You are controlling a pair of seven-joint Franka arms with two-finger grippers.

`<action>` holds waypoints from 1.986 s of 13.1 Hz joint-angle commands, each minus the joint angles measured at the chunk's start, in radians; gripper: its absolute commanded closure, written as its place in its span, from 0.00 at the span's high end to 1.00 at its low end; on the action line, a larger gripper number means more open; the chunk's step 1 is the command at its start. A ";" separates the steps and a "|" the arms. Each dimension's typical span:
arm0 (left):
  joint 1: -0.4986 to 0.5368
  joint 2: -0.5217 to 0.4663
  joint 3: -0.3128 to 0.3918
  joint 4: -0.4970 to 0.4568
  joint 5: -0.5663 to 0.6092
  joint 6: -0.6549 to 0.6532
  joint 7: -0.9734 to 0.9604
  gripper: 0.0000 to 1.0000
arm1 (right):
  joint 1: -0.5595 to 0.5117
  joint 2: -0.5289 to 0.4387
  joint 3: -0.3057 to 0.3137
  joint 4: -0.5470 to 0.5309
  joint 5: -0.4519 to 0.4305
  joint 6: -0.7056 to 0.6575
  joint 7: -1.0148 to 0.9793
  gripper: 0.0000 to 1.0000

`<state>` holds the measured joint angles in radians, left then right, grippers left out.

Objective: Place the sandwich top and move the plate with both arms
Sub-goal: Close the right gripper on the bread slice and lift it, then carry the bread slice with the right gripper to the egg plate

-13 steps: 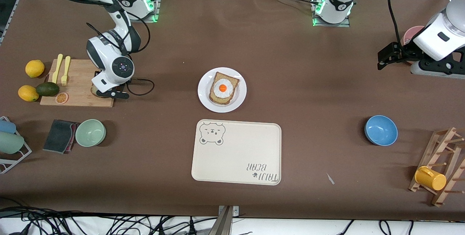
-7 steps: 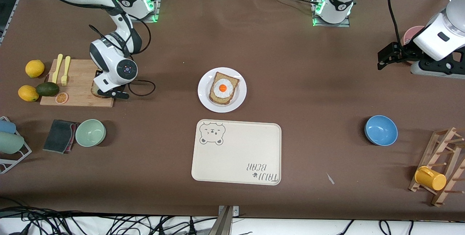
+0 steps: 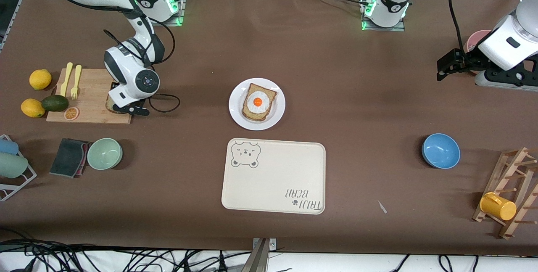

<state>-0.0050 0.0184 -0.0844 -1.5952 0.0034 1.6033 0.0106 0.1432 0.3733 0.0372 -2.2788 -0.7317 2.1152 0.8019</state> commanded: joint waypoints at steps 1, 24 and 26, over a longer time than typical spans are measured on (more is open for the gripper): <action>-0.003 0.011 -0.005 0.031 0.030 -0.025 -0.009 1.00 | -0.001 0.035 0.004 0.005 -0.017 0.006 0.023 0.74; -0.003 0.011 -0.012 0.031 0.032 -0.023 -0.008 1.00 | 0.217 -0.039 0.256 0.539 0.319 -0.522 -0.013 0.00; -0.003 0.011 -0.012 0.031 0.032 -0.023 -0.008 1.00 | 0.370 0.050 0.236 0.684 0.295 -0.593 -0.009 0.00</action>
<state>-0.0050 0.0186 -0.0925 -1.5950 0.0034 1.6028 0.0106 0.4026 0.3102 0.2989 -1.7474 -0.4344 1.5972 0.7995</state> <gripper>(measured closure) 0.000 0.903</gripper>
